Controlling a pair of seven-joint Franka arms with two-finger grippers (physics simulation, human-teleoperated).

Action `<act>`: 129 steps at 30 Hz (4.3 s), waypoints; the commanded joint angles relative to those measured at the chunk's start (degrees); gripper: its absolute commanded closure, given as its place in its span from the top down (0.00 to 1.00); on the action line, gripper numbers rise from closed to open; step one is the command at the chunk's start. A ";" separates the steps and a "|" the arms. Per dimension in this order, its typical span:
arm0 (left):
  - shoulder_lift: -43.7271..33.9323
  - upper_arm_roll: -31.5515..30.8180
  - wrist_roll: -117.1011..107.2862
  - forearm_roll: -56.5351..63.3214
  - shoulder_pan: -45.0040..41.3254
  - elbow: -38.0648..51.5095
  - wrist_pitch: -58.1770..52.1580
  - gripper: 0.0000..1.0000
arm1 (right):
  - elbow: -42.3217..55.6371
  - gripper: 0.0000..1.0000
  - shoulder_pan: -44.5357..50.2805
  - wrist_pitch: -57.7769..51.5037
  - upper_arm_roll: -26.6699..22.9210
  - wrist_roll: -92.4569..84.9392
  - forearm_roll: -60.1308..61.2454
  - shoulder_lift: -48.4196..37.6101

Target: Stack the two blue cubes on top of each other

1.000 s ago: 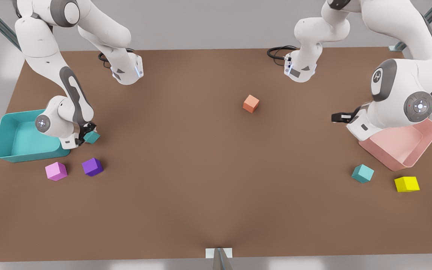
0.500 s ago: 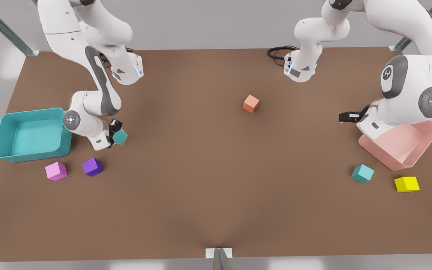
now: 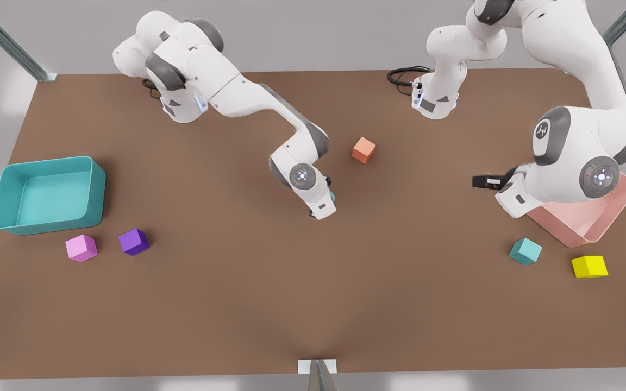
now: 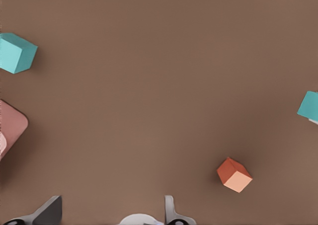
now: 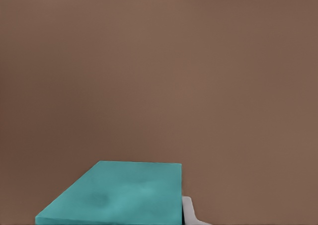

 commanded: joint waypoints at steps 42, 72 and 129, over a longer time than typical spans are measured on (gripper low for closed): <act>29.44 9.22 64.85 3.74 10.62 -2.97 49.68 1.00 | 7.45 1.00 1.39 6.90 -0.53 45.60 -1.44 9.99; 22.32 6.23 -53.62 -10.50 -33.32 6.43 27.70 0.68 | -2.88 1.00 -36.84 -46.13 -7.64 11.50 -17.00 -35.69; 20.39 2.10 -60.92 -7.78 -37.28 -4.46 40.28 1.00 | -8.63 1.00 -34.73 -40.92 -7.47 23.89 -17.70 -37.74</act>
